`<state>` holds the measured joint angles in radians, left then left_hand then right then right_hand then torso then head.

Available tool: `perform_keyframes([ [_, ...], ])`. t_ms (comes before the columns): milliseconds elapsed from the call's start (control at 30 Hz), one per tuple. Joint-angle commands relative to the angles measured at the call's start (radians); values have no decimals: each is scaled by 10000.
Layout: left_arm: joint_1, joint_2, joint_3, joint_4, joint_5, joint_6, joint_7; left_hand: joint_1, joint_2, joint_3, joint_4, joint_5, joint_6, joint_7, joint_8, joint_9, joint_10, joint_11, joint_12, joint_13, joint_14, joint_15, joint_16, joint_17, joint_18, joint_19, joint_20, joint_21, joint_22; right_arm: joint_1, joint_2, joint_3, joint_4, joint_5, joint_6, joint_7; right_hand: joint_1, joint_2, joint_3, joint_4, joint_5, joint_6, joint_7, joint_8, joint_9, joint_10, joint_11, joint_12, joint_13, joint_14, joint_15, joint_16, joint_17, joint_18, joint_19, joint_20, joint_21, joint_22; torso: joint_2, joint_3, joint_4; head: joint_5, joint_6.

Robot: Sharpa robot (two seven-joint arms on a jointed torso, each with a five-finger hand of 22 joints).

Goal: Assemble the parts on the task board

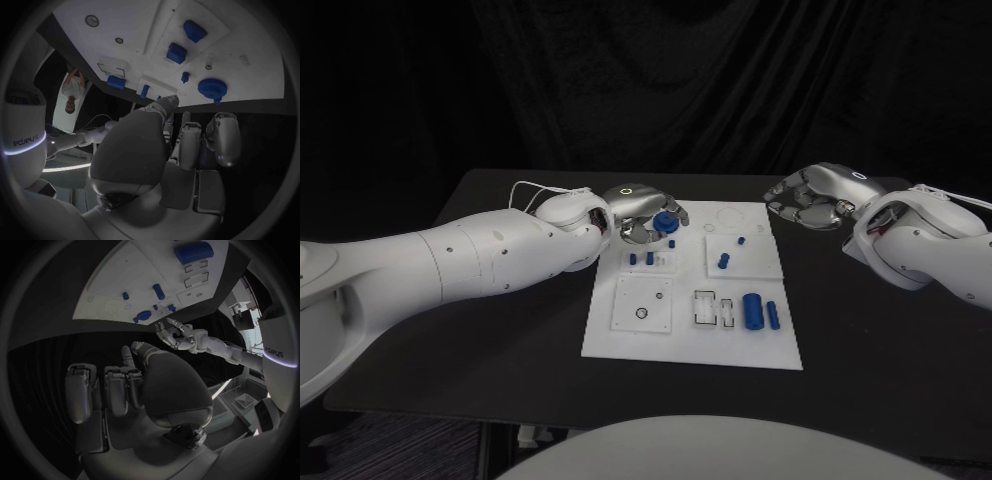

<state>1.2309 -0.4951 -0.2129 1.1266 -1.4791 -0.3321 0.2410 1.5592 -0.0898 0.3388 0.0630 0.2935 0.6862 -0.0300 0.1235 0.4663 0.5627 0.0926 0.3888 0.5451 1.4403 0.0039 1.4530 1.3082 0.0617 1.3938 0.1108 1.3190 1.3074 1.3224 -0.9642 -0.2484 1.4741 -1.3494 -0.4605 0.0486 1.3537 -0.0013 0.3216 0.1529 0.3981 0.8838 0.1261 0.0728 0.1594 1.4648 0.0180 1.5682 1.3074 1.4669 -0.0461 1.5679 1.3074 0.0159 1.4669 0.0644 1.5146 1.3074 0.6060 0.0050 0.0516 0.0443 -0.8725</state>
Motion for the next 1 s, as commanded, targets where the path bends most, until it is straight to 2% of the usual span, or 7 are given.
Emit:
perform_keyframes([
  [33,3,161,12,-166,-719,238,423,-126,12,115,-45,56,331,-24,-65,-224,131,-21,-66,-355,31,-18,39,62,33,44,-15,-7,1749,-20,13,7,-1,-17,-132,-145,-97,11,32,0,48,54,-4,-6,-14,1060,87,26,2634,1039,71,29,2634,8,698,59,-27,2413,1,-11,-13,8,-1],
  [200,-2,397,13,-442,-991,194,414,-278,-15,190,-14,37,800,86,-69,-433,290,-12,17,-609,24,-17,67,42,36,47,-16,-51,1751,-20,45,7,1,-17,-153,-171,-97,11,32,0,48,54,-4,-6,-14,1060,87,26,2634,1039,71,29,2634,8,698,59,-27,2413,7,-4,-39,36,-1],
  [300,-9,523,13,-588,-1255,187,411,-361,-54,199,8,-15,994,133,-81,-527,353,-12,83,-682,28,-15,87,43,28,74,-10,-34,1764,-20,53,8,10,-17,-150,-178,-97,11,32,0,48,54,-4,-6,-14,1060,87,26,2634,1039,71,29,2634,8,698,59,-27,2413,-9,2,-21,32,-1],
  [367,-14,611,14,-691,-1422,192,399,-520,-178,152,54,-146,1181,129,-152,-683,727,-81,381,-664,39,-61,106,-6,-2,190,-28,89,1812,-20,62,8,13,-17,-147,-179,-97,11,32,0,48,54,-4,-6,-14,1060,87,26,2634,1039,71,29,2634,8,698,59,-27,2413,-11,4,-15,16,-1],
  [467,-21,699,14,-805,-1537,226,390,-639,-236,110,118,-249,1340,135,-183,-779,860,-114,545,-634,13,-97,82,-122,-5,220,-59,93,1815,-20,67,8,19,-17,-141,-182,-103,8,34,-4,52,59,-3,-5,-14,1060,89,26,2634,1039,73,29,2634,7,701,60,-22,2415,-9,0,-1,-17,-1],
  [700,-30,872,14,-1040,-1641,608,258,-717,-357,41,129,-297,1457,157,-216,-857,825,-108,620,-618,-51,-99,34,-271,14,174,-71,-7,1785,-20,96,8,16,-17,-127,-183,-106,7,35,-5,54,62,-3,-4,-15,1060,89,26,2634,1039,73,29,2634,6,702,61,-20,2415,16,-6,-44,11,-1],
  [1000,-66,1012,14,-1272,-1668,1069,35,-762,-471,-47,88,-224,1438,267,-298,-919,719,-38,688,-593,-115,-52,9,-358,37,94,-46,-152,1746,-20,163,8,-8,-17,-96,-166,-106,7,35,-5,54,62,-3,-4,-15,1060,89,26,2634,1039,73,29,2634,6,702,61,-20,2415,24,-5,-60,20,-1],
])
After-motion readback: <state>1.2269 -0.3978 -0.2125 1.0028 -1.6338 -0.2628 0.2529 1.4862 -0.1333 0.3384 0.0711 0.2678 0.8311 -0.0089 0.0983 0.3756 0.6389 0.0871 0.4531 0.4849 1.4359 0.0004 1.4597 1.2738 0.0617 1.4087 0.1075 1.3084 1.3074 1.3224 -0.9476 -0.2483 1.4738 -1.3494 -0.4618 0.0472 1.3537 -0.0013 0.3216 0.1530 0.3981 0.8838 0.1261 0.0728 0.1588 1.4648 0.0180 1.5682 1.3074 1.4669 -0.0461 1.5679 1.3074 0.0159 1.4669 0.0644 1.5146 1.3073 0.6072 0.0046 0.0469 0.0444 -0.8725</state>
